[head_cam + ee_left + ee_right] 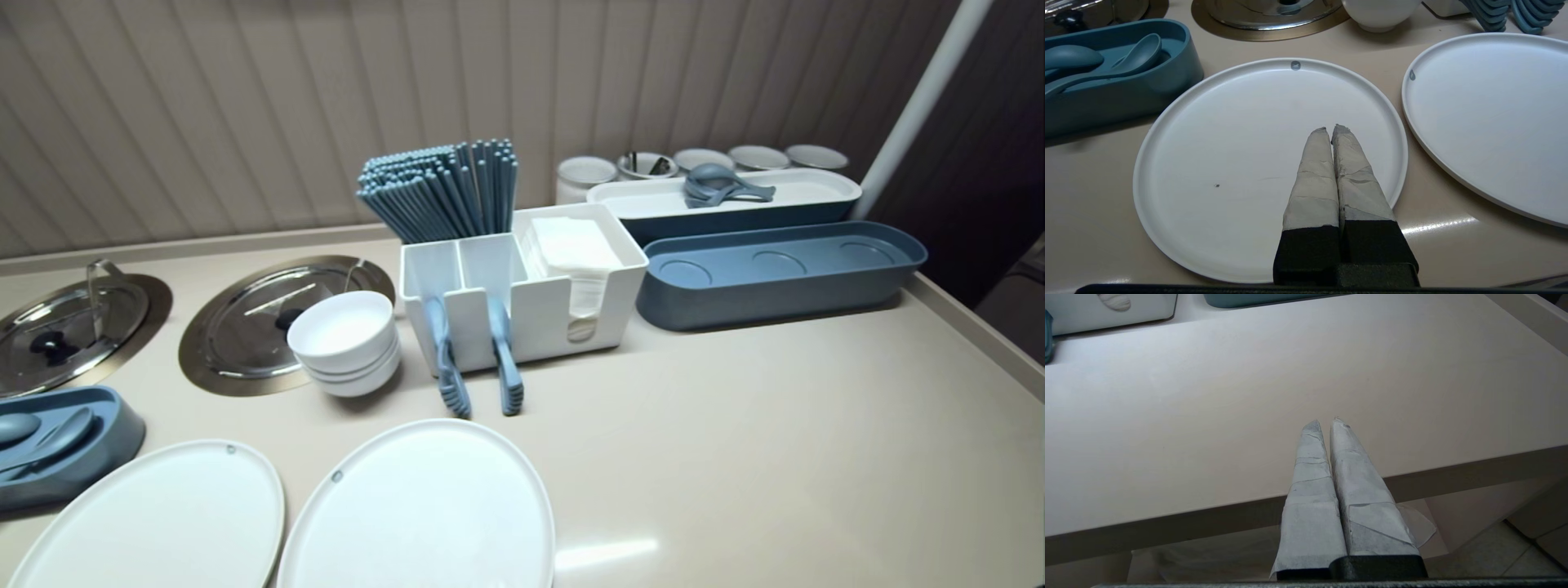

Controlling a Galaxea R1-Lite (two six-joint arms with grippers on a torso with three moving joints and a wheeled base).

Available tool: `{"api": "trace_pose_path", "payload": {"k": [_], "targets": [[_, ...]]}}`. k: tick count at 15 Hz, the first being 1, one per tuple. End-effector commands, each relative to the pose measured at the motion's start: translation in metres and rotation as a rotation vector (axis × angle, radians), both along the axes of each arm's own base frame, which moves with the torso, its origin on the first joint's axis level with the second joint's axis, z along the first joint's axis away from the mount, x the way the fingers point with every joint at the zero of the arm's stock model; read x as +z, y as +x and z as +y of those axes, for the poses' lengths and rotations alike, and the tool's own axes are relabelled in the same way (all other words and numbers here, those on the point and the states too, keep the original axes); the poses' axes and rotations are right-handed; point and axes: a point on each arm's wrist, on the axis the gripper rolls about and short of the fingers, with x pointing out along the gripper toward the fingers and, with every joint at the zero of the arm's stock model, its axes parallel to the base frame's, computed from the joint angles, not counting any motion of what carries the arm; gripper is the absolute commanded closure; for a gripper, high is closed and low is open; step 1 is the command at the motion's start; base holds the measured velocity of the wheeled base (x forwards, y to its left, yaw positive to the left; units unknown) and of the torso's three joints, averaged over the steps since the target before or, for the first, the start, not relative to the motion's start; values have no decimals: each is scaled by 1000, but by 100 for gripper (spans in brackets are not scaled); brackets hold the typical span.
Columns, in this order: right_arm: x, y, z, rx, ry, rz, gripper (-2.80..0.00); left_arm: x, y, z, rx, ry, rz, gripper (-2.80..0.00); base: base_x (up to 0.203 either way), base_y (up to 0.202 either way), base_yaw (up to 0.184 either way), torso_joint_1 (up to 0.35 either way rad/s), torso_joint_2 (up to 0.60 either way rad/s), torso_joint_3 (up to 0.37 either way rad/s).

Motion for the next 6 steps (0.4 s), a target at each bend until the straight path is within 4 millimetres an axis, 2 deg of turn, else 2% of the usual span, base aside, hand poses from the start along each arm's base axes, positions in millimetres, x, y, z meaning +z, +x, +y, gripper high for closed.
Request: {"api": "trace_pose_path", "payload": {"k": [1,6], "targets": [[0,0,0,0,-1,-1,0,-1,0,0,1,-1,4,0,0,0,0,0,0,0],[0,0,0,-1,1,2,0,-1,0,0,0,-8,4,0,0,0,0,0,0,0]]}}
